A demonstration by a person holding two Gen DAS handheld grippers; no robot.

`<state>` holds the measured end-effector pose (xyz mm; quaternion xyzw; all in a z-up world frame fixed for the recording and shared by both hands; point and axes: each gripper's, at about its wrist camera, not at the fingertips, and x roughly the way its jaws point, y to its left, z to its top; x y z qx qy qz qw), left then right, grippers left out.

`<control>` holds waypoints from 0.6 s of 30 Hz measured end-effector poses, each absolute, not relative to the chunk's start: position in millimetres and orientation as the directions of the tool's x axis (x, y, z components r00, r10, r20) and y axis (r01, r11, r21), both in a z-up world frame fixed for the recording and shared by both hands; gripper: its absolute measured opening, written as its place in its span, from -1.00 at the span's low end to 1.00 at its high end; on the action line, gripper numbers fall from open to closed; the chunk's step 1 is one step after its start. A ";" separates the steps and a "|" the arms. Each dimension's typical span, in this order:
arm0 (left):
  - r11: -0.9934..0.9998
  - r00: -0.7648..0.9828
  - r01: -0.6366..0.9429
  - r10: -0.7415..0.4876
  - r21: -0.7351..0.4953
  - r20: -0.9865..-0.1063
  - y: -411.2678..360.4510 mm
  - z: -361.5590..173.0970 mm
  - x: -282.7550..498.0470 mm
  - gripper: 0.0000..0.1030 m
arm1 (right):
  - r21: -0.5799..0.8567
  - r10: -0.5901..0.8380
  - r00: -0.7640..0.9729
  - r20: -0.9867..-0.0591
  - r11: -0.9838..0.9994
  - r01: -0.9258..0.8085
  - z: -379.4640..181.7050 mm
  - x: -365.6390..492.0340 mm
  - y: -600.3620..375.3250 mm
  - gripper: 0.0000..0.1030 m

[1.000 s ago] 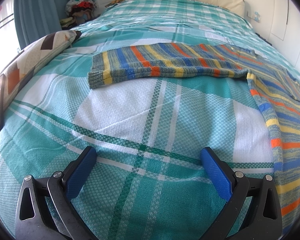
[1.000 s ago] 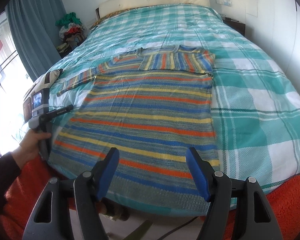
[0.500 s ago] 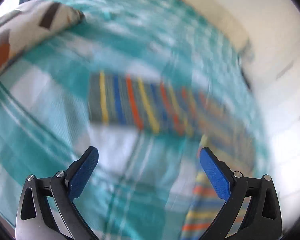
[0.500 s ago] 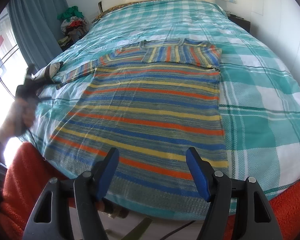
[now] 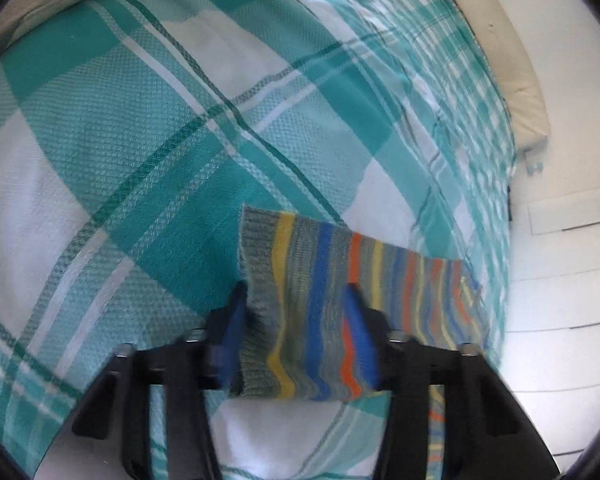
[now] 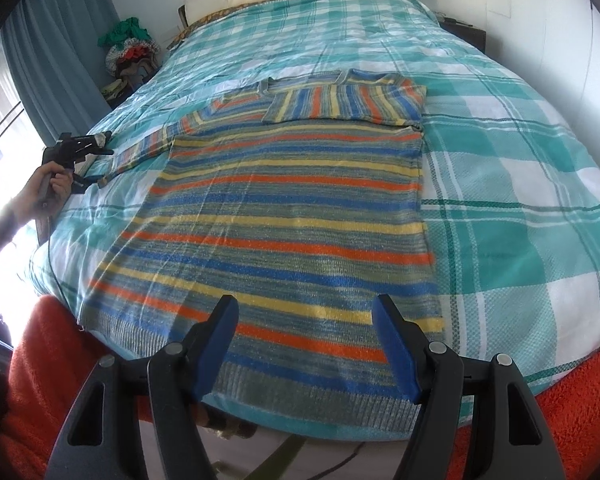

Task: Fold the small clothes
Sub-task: 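Grasp the cuff of the remaining sleeve with the left gripper, then fold the held sleeve across the sweater body with the left gripper and release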

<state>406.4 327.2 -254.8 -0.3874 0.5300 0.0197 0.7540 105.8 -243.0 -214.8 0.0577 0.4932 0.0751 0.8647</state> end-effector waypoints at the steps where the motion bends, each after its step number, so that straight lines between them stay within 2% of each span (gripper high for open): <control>1: 0.702 0.430 -0.455 -0.367 -0.549 -0.825 327.4 -256.7 406.7 -0.94 | 0.173 0.189 0.502 -0.844 0.982 -0.077 -214.5 106.0 -242.3 0.34; 3: 0.723 0.428 -0.467 -0.319 -0.509 -0.845 323.6 -247.5 414.6 -0.96 | 0.173 0.192 0.510 -0.838 0.981 -0.086 -212.4 105.3 -240.5 0.34; 5: 0.792 0.457 -0.397 -0.268 -0.465 -0.848 301.3 -214.7 426.6 -0.97 | 0.175 0.196 0.519 -0.832 0.980 -0.091 -210.4 104.5 -240.0 0.34; 8: 0.907 0.508 -0.176 -0.248 -0.381 -0.825 234.4 -149.3 446.6 -0.96 | 0.189 0.205 0.521 -0.828 0.978 -0.085 -211.7 105.1 -242.4 0.34; 12: 0.947 0.516 0.124 -0.316 -0.295 -0.796 119.4 -88.7 451.9 -0.96 | 0.227 0.226 0.515 -0.827 0.972 -0.063 -216.5 107.5 -249.5 0.34; 15: 0.923 0.483 0.287 -0.370 -0.255 -0.794 27.5 -84.9 445.1 -0.96 | 0.243 0.233 0.527 -0.817 0.969 -0.051 -215.1 106.0 -254.6 0.34; 18: 0.900 0.441 0.352 -0.401 -0.257 -0.803 -40.0 -108.8 439.7 -0.89 | 0.251 0.232 0.538 -0.810 0.967 -0.039 -213.7 102.0 -260.2 0.34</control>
